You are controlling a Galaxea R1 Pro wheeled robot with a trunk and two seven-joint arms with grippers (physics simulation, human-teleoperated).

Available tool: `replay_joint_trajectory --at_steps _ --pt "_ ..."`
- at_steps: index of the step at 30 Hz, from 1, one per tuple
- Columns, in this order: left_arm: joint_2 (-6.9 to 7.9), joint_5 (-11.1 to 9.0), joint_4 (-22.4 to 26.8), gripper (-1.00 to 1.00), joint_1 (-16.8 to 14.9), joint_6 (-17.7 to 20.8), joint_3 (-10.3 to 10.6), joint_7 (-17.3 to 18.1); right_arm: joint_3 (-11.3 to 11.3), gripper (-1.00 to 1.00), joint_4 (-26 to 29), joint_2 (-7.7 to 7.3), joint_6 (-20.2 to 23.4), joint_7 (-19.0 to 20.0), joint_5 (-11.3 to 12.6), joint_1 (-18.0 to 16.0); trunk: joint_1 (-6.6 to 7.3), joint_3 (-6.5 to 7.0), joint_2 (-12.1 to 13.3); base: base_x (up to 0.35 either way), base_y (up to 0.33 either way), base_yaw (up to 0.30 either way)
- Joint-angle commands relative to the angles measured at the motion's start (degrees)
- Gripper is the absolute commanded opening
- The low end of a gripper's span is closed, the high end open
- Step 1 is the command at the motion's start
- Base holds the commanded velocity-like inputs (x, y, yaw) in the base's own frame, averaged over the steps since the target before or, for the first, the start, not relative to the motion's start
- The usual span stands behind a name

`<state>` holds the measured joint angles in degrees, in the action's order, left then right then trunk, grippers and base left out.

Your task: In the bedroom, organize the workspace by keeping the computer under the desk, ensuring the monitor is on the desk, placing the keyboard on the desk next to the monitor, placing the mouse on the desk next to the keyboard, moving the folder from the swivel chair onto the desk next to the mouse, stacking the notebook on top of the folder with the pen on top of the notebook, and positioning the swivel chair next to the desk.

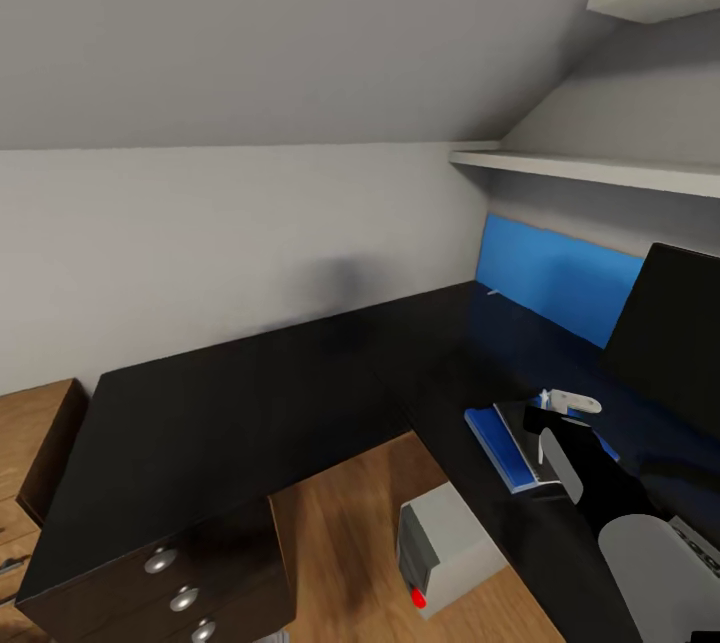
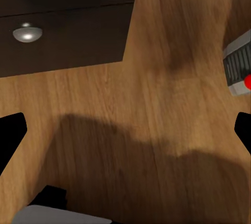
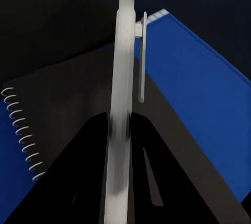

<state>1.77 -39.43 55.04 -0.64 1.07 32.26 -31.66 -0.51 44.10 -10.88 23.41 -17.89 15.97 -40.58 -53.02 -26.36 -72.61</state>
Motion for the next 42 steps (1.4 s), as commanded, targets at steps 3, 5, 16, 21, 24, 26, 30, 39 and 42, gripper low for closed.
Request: replay_joint_trajectory --at_steps 3,5,16,21,24,26,30,39,42 --pt "0.06 -0.3 0.1 1.00 -0.1 0.2 0.3 -0.4 0.1 -1.00 0.1 -0.02 0.2 -0.4 0.6 0.0 0.00 -0.06 0.0 0.000 0.000 0.000" --pt "0.06 -0.3 0.1 1.00 -0.1 0.2 0.3 -0.4 0.1 -1.00 0.1 -0.02 0.2 -0.4 0.6 0.0 0.00 -0.06 0.0 0.000 0.000 0.000" --pt "-0.01 -0.3 0.1 1.00 -0.1 0.2 0.3 -0.4 0.1 -1.00 0.1 -0.02 0.2 -0.4 0.6 0.0 -1.54 -1.32 -2.8 0.000 0.000 0.000" --pt "-0.01 -0.3 0.1 1.00 -0.1 0.3 0.3 -0.4 0.2 -1.00 0.1 -0.02 0.2 -0.4 0.6 0.0 -1.54 -1.32 -2.8 0.000 0.000 0.000" --pt "-0.01 -0.3 0.1 1.00 -0.1 0.3 0.3 -0.4 0.2 -1.00 0.1 -0.02 0.2 -0.4 0.6 0.0 -1.54 -1.32 -2.8 0.000 0.000 0.000" --pt "-0.01 -0.3 0.1 1.00 -0.1 0.3 0.3 -0.4 0.2 -1.00 0.1 -0.02 0.2 -0.4 0.6 0.0 -1.54 -1.32 -2.8 0.000 0.000 0.000" --pt "-0.01 -0.3 0.0 1.00 -0.1 0.3 0.3 -0.4 0.2 -1.00 0.1 0.02 0.2 -0.4 0.6 0.0 -1.54 -1.32 -2.8 0.000 0.000 0.000" --pt "-0.01 -0.3 0.0 1.00 -0.1 0.3 0.4 -0.4 0.2 1.00 0.1 -0.02 0.4 -0.4 0.6 0.0 -1.54 -1.32 -2.8 0.000 0.000 0.000" --pt "-0.01 -0.3 0.0 1.00 -0.1 0.3 0.4 -0.4 0.2 1.00 0.1 -0.02 0.4 -0.4 0.6 0.0 -1.54 -1.32 -2.8 0.000 0.000 0.000"
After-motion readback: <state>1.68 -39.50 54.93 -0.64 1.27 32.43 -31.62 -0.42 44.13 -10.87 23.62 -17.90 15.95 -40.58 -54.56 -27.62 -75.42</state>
